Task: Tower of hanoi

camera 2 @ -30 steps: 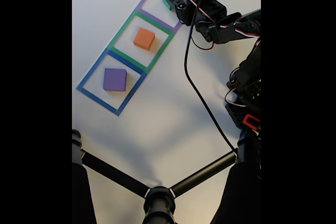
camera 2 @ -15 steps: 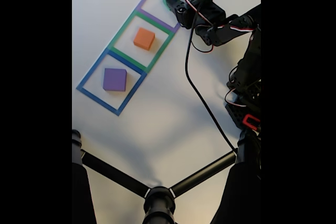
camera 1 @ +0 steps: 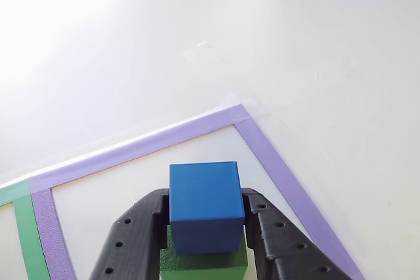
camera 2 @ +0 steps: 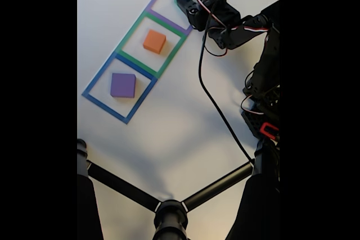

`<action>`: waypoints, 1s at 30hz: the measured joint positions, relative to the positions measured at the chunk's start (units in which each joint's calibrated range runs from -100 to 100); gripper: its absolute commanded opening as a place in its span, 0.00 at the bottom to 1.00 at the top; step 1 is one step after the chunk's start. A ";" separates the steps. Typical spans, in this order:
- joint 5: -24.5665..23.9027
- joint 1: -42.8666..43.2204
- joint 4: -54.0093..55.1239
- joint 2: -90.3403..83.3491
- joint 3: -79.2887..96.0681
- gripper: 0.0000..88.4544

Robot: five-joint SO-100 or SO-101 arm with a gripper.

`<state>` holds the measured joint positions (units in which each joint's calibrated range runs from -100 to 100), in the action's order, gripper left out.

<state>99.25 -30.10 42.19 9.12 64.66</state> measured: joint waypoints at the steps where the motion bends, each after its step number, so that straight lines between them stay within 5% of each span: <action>1: -0.19 0.00 0.08 0.25 -0.26 0.05; 9: 0.75 0.00 0.32 0.59 -0.34 0.21; 21: 0.75 1.20 -0.32 -1.85 0.69 0.28; 30: 0.75 3.00 -27.67 -25.89 -0.43 0.28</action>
<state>100.00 -27.11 14.51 -16.77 64.23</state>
